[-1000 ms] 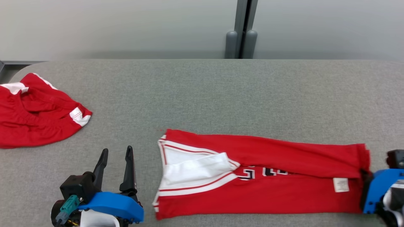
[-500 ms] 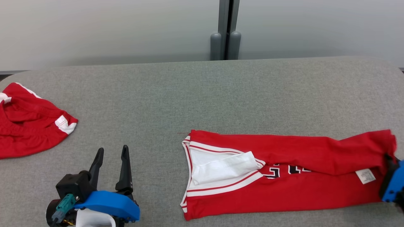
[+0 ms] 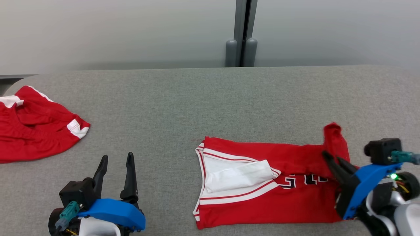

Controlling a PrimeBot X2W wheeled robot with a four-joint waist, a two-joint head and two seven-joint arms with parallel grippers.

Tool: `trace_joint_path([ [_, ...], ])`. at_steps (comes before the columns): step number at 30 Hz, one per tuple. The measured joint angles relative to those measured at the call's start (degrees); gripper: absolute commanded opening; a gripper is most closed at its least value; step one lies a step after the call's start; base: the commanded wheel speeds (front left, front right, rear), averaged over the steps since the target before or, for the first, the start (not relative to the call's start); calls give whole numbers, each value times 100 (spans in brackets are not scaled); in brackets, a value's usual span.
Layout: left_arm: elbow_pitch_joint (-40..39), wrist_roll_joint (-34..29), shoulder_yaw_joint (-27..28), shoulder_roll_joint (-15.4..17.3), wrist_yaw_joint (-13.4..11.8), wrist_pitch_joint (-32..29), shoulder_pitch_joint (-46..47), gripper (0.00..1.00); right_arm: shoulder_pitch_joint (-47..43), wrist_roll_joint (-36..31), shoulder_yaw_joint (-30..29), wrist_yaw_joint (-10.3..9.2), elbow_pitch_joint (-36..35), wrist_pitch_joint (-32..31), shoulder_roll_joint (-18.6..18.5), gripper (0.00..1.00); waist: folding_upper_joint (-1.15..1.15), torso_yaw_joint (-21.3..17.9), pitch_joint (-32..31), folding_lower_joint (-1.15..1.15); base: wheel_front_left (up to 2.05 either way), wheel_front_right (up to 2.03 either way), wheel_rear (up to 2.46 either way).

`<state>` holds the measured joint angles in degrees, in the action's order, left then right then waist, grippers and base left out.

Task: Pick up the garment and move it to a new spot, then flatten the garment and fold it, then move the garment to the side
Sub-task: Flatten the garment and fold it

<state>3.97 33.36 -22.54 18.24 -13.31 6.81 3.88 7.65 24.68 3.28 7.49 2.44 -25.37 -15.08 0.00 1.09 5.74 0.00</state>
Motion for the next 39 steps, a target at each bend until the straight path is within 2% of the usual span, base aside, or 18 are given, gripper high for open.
trace_joint_path([
  [6,26,1,-42,-8,21,-11,32,100,-86,267,556,0,-334,-121,503,0,0,112,-8,0,0,0,0],
  [12,60,42,-83,-73,35,-11,107,100,61,502,961,-1,103,243,969,0,0,233,50,0,0,0,0],
  [17,99,51,-113,-127,54,42,130,100,244,636,1262,0,620,532,1149,0,0,314,128,0,0,0,0],
  [25,214,78,-170,-200,83,113,235,100,907,862,1524,-1,1725,1028,1203,0,0,462,234,0,0,0,0],
  [31,308,88,-207,-229,123,160,316,100,1364,1251,2007,-1,2414,1354,1213,1,0,563,264,0,0,0,0],
  [32,316,91,-210,-232,124,163,322,100,1421,1307,2079,-1,2494,1403,1216,13,0,575,265,0,0,0,0],
  [33,331,91,-213,-232,125,163,325,100,1478,1371,2136,-1,2577,1457,1217,39,0,586,263,0,0,0,0],
  [34,346,92,-219,-234,125,163,327,100,1529,1429,2203,-1,2654,1499,1215,56,0,595,260,0,0,0,0],
  [35,355,92,-222,-237,125,164,330,100,1576,1494,2274,-1,2716,1558,1217,100,0,603,256,0,0,0,0],
  [39,382,93,-236,-245,126,172,342,100,1745,1641,2539,-1,2846,1896,1223,100,0,620,238,0,0,0,0],
])
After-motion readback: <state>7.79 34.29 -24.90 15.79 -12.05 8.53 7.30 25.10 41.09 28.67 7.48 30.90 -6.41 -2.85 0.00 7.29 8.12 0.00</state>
